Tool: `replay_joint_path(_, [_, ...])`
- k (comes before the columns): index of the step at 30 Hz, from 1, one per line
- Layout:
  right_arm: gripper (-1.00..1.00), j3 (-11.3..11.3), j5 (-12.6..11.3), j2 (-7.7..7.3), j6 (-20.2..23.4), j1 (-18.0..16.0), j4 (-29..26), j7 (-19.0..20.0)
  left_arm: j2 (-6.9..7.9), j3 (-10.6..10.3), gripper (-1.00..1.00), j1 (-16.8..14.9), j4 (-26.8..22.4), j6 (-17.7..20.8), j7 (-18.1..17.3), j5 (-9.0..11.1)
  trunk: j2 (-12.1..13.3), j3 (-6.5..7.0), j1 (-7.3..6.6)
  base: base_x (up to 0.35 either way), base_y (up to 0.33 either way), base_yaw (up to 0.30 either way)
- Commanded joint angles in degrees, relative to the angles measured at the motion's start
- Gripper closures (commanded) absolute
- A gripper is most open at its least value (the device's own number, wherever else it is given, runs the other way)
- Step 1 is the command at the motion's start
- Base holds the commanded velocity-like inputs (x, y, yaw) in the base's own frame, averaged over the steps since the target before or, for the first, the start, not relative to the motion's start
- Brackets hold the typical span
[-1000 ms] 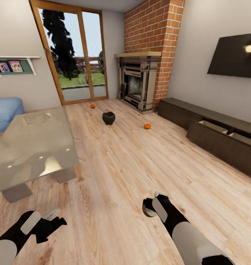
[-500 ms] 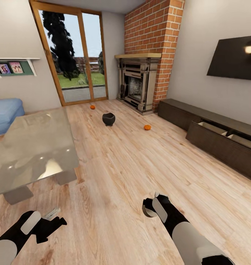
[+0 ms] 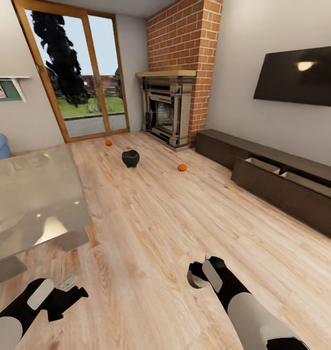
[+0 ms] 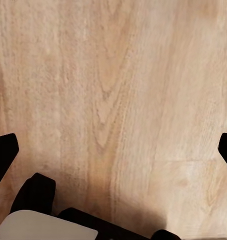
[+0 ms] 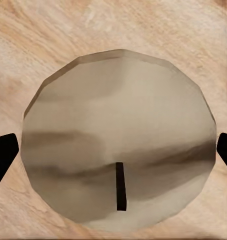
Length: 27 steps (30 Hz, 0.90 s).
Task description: Place each of the two pumpkins and all three candles from the living room inside a cabinet in the living room (use any cabinet), then make sure every cabinet is closed, and position the cauldron so it is next to a table in the living room.
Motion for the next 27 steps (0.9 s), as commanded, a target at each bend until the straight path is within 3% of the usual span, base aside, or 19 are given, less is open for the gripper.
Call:
replay_joint_path(1, [1.0,-0.02,0.04,0.0,0.16,0.01,-0.02,-0.01,0.0,0.0,-1.0,0.0,0.0,0.0,0.0,0.01,0.0,0.0,0.0,0.0,0.0,-0.28])
replay_joint_path(13, [1.0,-1.52,0.06,-0.02,0.59,0.02,-0.03,0.11,0.0,0.0,-1.0,0.0,0.0,0.02,0.04,0.01,4.81,2.16,-2.64,0.0,0.0,-0.28])
replay_joint_path(27, [1.0,-1.65,0.06,-0.09,0.74,-0.02,-0.03,0.14,-0.02,0.0,-1.0,0.0,0.0,0.0,0.07,0.02,10.43,4.67,-5.71,0.0,0.0,-0.281])
